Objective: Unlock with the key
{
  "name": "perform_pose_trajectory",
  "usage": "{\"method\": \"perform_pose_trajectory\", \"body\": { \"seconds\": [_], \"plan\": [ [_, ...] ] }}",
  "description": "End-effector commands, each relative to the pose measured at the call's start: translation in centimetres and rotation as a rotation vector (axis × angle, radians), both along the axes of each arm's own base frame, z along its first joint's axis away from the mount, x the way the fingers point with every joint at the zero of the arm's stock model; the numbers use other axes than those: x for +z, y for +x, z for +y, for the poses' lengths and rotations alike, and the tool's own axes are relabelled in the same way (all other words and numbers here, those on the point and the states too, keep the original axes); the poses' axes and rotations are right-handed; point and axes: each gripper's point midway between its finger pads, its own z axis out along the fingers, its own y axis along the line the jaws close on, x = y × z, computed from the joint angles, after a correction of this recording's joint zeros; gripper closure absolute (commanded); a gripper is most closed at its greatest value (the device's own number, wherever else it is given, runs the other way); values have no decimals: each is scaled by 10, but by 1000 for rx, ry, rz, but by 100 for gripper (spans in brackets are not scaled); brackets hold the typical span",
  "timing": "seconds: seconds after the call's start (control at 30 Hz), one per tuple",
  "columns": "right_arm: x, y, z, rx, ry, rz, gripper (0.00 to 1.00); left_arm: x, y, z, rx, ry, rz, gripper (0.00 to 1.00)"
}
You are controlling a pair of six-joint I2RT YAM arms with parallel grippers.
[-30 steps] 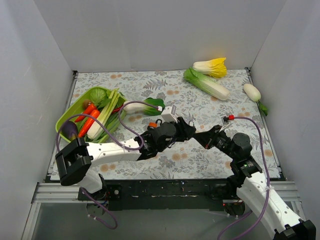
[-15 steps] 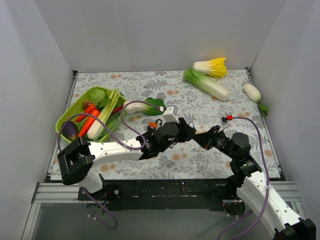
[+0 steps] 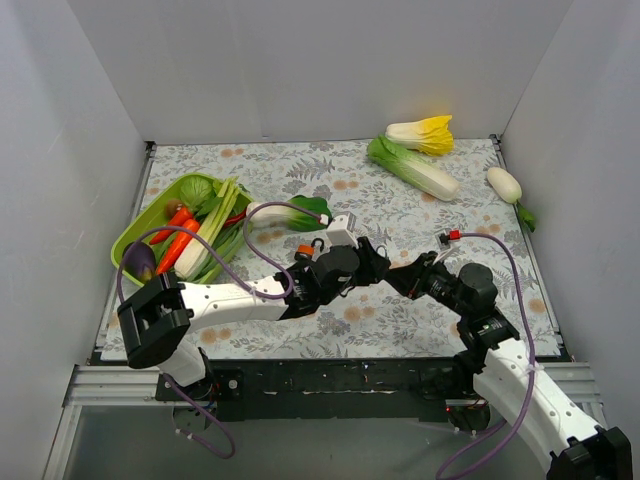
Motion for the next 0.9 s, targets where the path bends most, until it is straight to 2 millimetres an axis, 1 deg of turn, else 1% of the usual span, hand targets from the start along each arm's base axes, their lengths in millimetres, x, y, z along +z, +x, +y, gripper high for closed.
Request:
{"method": "perform_pose_trajectory", "body": {
  "seconds": [0.0, 0.2, 0.3, 0.4, 0.5, 0.53, 0.6, 0.63, 0.67, 0.7, 0.73, 0.87],
  "plan": [
    [23, 21, -7, -85, 18, -131, 70, 8, -34, -22, -127, -30, 30, 100],
    [17, 21, -14, -125, -2, -127, 62, 6, -29, -16, -86, -20, 34, 100],
    [15, 21, -15, -132, -4, -125, 62, 7, -29, -16, -84, -26, 35, 100],
    [10, 20, -14, -122, -1, -110, 62, 9, -28, -16, -77, -31, 33, 100],
    [10, 17, -11, -104, 10, -104, 62, 11, -25, -14, -62, -26, 28, 100],
    [12, 15, -10, -96, 15, -110, 62, 11, -22, -12, -46, -21, 24, 100],
    [9, 11, -11, -91, 8, -93, 61, 10, -18, -11, -31, -2, 27, 100],
    [11, 9, -12, -94, 11, -100, 60, 8, -15, -10, -25, 5, 30, 100],
    [4, 6, -14, -94, -3, -68, 60, 8, -11, -8, -16, 10, 31, 100],
    [1, 4, -15, -98, -4, -50, 60, 4, -9, -8, -11, 26, 37, 100],
    [2, 1, -16, -102, 0, -51, 60, 7, -3, -7, 0, 22, 37, 100],
    [-9, -7, -19, -109, 0, 1, 59, 9, 6, -4, 19, 21, 34, 100]
  ]
}}
